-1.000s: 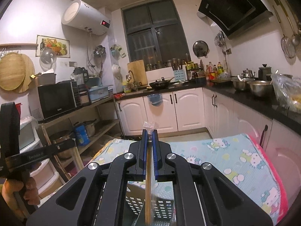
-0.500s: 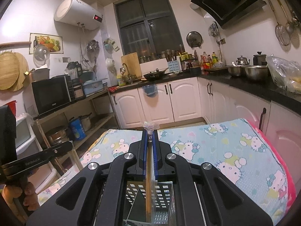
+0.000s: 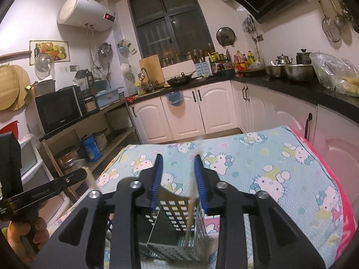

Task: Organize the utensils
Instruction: 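Open the left tool into the caddy while the right tool releases its chopstick, then move the left tool back to the chopsticks while the right tool follows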

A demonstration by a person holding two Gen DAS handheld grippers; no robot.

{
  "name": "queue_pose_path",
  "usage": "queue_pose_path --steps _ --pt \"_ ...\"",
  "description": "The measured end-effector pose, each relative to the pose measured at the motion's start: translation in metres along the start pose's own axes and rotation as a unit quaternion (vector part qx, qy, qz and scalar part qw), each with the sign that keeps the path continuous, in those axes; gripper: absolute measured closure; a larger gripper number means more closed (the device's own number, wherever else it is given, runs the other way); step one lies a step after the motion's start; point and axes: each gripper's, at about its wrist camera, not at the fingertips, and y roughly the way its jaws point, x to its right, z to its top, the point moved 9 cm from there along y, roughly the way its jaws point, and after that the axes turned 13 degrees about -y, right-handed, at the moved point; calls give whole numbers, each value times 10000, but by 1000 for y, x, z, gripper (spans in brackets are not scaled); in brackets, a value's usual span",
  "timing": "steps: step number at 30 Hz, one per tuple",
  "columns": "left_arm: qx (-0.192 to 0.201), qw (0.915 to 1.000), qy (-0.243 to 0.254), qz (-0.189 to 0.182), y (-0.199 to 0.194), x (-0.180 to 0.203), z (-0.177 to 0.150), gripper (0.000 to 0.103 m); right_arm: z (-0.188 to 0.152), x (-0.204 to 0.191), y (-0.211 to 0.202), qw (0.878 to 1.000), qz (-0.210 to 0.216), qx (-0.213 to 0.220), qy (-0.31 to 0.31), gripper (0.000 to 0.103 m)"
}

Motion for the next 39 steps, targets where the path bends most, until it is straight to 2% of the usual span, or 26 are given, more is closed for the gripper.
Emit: queue_pose_path --steps 3,10,15,20,25,39 --pt "19 10000 -10 15 -5 0 -2 64 -4 0 -6 10000 -32 -47 -17 61" --pt "65 10000 -3 -4 -23 2 -5 46 -7 1 -28 9998 -75 -131 -138 46" --pt "135 9999 -52 2 -39 -2 -8 25 -5 2 -46 9995 -160 -107 -257 35" --pt "207 9998 -65 -33 -56 -1 -11 13 -6 1 -63 9990 -227 -117 -371 27" --pt "222 9997 -37 -47 -72 2 -20 12 -8 -1 -82 9985 -277 -104 -462 20" --pt "139 9999 -55 86 -104 -6 -52 12 -27 -10 -121 9973 -118 -269 -671 19"
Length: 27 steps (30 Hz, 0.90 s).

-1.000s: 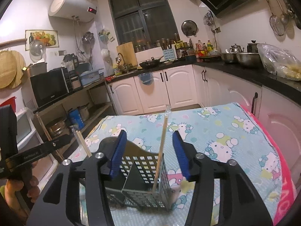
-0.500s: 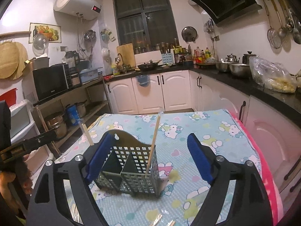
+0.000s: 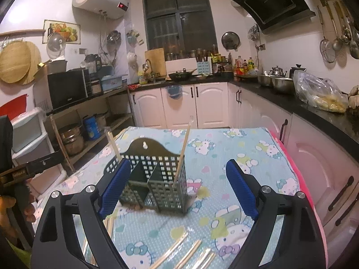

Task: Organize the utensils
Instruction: 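Move the left tool back to the chopsticks while the right tool follows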

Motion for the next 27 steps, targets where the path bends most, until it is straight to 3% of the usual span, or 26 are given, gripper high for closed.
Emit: queue_pose_path --steps 27 --pt "-758 9954 -349 466 6 -56 -78 12 -89 -39 8 9941 488 -965 -76 19"
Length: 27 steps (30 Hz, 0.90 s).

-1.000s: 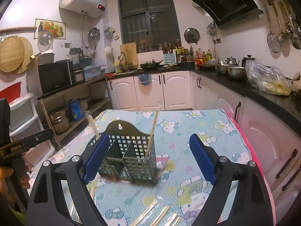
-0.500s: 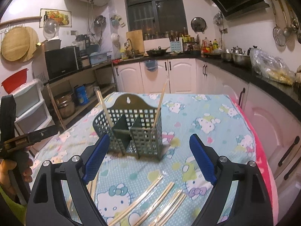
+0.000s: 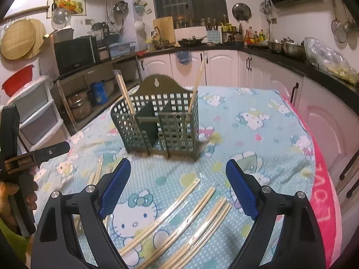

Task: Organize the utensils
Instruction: 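Move the left tool back to the chopsticks while the right tool follows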

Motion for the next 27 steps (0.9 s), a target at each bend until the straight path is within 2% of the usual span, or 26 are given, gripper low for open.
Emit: queue_pose_path --steps 15,19,24,27 --pt "-436 9988 -1 220 22 -21 -35 12 -28 -16 28 9985 201 -499 -46 19" --pt "-594 9979 6 253 36 -25 -38 12 -33 -19 43 9968 273 -750 -20 28" --pt "-840 9963 -88 141 51 -25 -36 44 -41 -16 64 9927 455 -1094 221 41" --pt "-1017 9946 -228 26 62 -24 -33 54 -43 -10 74 9905 453 -1250 346 48"
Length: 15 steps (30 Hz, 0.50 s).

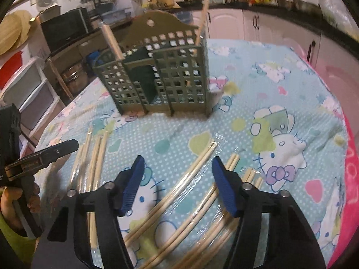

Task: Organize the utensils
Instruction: 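Move the left tool back to the chopsticks while the right tool follows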

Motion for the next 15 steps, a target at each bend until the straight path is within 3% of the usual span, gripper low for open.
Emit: queue_pose_path --steps 15 --pt "-400 9982 -404 -170 27 -7 22 62 5 25 44 9975 -70 -549 439 57"
